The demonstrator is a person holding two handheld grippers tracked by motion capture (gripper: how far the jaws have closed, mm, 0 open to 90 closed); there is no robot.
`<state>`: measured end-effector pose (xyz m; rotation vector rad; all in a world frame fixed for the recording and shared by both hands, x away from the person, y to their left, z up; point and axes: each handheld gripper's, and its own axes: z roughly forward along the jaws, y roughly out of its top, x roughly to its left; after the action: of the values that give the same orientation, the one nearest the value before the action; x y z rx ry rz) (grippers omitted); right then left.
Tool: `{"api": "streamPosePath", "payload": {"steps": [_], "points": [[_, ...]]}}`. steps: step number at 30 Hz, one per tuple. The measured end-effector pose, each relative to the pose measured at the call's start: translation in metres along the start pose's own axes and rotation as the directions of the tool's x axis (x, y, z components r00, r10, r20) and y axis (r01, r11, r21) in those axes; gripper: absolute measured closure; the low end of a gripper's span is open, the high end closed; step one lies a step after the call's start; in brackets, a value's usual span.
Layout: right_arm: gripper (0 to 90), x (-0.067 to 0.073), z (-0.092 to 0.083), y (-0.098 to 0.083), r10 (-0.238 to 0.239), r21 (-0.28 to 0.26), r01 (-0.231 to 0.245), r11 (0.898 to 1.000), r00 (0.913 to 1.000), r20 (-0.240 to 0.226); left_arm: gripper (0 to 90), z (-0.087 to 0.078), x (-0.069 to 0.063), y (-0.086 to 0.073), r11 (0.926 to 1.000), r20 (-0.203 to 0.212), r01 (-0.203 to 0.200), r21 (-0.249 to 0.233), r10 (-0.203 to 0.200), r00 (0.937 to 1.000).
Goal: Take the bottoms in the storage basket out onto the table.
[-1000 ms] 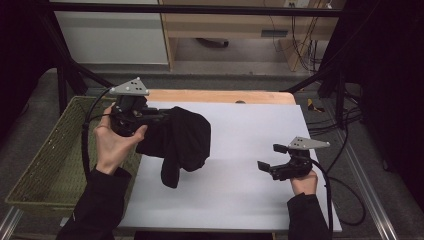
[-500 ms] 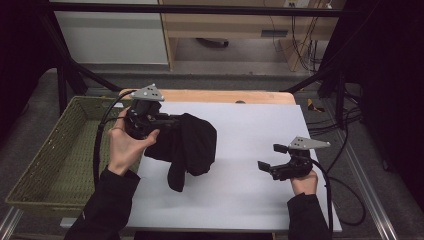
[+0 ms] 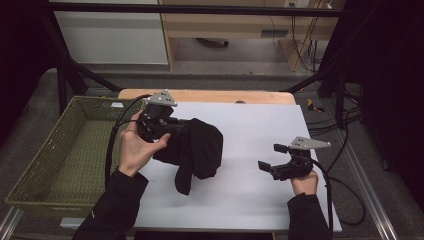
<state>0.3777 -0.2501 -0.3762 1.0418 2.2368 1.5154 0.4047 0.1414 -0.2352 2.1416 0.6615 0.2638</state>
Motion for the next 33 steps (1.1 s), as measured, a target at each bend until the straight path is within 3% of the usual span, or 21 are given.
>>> {"api": "streamPosePath", "payload": {"steps": [16, 33], "points": [[4.0, 0.000, 0.001, 0.000, -0.004, 0.006, 0.004, 1.000, 1.0000, -0.002, 82.3, 0.026, 0.001, -0.010, 0.9983, 0.012, 0.002, 0.058, -0.003, 0.9999], [4.0, 0.000, 0.002, 0.000, -0.004, 0.009, 0.004, 1.000, 1.0000, -0.002, 82.2, 0.049, 0.006, -0.031, 0.9941, 0.024, 0.037, 0.102, -0.039, 0.9989]]}}
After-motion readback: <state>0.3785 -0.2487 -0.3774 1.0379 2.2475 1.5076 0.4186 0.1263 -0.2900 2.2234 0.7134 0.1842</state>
